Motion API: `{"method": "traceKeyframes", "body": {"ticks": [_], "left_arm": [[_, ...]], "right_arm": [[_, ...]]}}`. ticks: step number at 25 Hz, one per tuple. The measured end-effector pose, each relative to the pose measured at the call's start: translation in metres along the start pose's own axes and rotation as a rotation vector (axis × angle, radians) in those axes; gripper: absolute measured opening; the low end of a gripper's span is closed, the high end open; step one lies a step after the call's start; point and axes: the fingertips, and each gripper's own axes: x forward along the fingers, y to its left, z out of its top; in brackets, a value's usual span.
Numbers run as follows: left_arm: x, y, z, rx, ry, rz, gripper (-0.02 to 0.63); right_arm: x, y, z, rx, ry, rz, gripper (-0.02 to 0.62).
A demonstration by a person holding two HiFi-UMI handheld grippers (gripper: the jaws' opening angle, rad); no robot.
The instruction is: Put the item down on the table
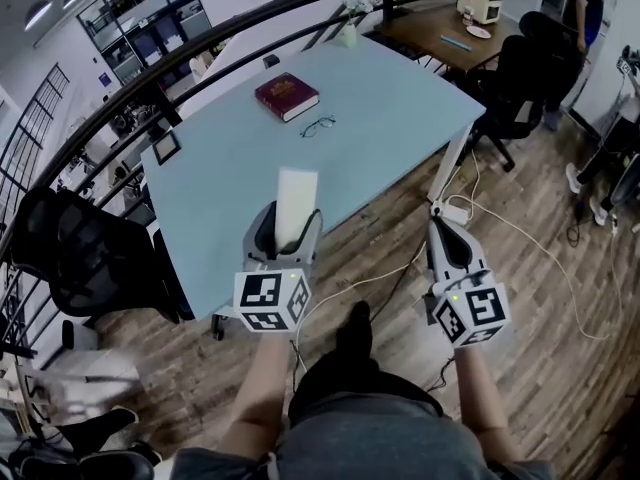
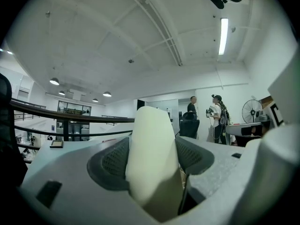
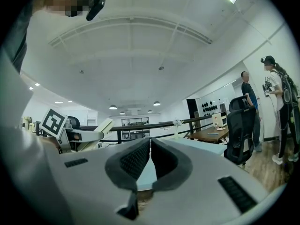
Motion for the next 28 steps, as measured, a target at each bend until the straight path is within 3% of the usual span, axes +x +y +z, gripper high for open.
{"method": "traceKeyframes", "body": {"ticks": [15, 28], "left_arm": [[0.125, 0.058, 0.002, -0.010, 0.006, -0.004, 0.310], [0.164, 0.076, 0.012, -0.007, 0.001, -0.027, 0.310]], "right_arm": [[0.134, -0.046, -0.002, -0.002, 0.017, -0.014, 0.003], [0.176, -0.058, 0.007, -0.006, -0.002, -0.044, 0.003]]}}
